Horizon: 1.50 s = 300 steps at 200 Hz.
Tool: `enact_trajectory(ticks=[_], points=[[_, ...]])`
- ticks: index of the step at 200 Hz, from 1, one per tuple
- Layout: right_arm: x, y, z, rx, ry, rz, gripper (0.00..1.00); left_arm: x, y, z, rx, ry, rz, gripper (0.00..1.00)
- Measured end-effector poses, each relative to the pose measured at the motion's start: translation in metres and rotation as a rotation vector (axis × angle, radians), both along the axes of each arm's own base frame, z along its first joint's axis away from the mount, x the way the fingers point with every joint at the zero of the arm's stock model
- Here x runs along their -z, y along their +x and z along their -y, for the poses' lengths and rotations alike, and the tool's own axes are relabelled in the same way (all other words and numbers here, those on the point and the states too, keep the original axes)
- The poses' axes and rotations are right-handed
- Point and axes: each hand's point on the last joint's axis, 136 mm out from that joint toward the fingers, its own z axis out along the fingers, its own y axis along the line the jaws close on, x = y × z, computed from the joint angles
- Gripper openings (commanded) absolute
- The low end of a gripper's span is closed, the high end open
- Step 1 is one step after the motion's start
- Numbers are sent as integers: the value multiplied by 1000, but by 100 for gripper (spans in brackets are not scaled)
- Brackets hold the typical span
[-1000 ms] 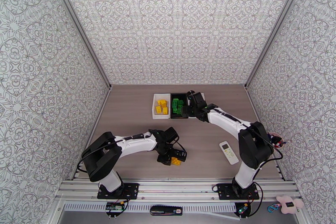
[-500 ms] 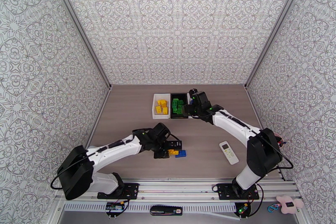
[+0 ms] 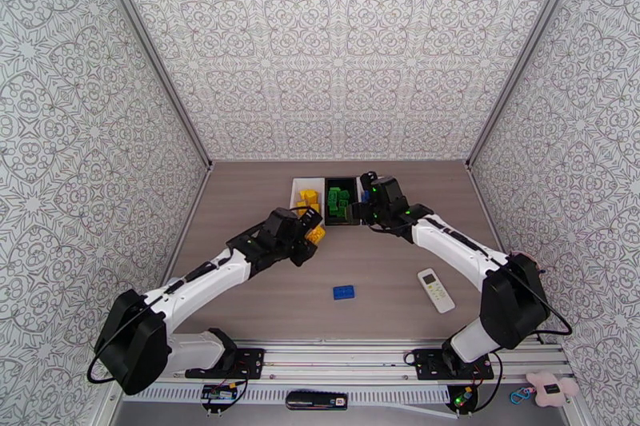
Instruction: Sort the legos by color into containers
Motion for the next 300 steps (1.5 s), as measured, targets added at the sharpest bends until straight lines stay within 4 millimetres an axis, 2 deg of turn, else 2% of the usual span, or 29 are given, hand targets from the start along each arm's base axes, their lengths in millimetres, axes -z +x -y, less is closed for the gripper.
enact_trajectory(ticks=[38,77,124,162,196,221,240,269,300], points=[[1,-6,-8,-31,15,-9,81,3,55,-16,-210,-20,-27,23],[1,-12,-17,-62,27,-14,82,6,108,-24,-319,-15,-43,23],[-1,-16,-26,-86,34,-7,82,9,155,-27,-395,-30,-66,23],[2,-17,-29,-91,32,-12,82,16,185,-25,-429,-28,-96,24],[2,-17,-28,-90,30,-12,82,31,193,-21,-434,-11,-135,28],[4,-18,-27,-90,25,-19,82,37,188,-22,-428,3,-161,52],[5,-19,-27,-90,22,-26,82,35,188,-22,-425,0,-158,64],[8,-22,-26,-93,12,-39,82,23,179,-24,-423,-22,-144,75],[14,-33,-30,-155,-23,-58,83,-13,159,-30,-411,-67,-84,89]])
